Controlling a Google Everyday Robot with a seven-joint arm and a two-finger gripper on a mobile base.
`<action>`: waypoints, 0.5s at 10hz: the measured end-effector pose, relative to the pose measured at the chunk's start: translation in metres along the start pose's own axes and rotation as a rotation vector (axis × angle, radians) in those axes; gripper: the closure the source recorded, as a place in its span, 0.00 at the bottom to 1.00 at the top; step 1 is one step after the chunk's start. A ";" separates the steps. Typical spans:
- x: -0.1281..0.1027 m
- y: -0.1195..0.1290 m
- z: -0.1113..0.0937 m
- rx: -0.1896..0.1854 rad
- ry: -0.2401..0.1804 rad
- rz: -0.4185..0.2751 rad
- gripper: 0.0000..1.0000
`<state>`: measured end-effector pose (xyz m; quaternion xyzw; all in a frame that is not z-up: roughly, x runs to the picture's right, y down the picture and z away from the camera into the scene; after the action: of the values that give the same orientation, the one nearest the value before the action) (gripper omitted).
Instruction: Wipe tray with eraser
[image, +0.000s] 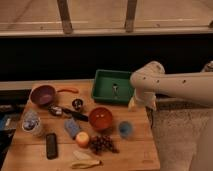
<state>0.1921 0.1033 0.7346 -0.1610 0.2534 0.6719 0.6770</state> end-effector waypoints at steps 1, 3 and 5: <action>0.001 -0.002 0.000 0.000 0.000 0.003 0.30; 0.000 0.001 0.000 0.000 0.000 -0.005 0.30; 0.000 0.010 -0.005 -0.013 -0.017 -0.048 0.30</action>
<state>0.1820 0.1008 0.7323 -0.1658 0.2396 0.6582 0.6942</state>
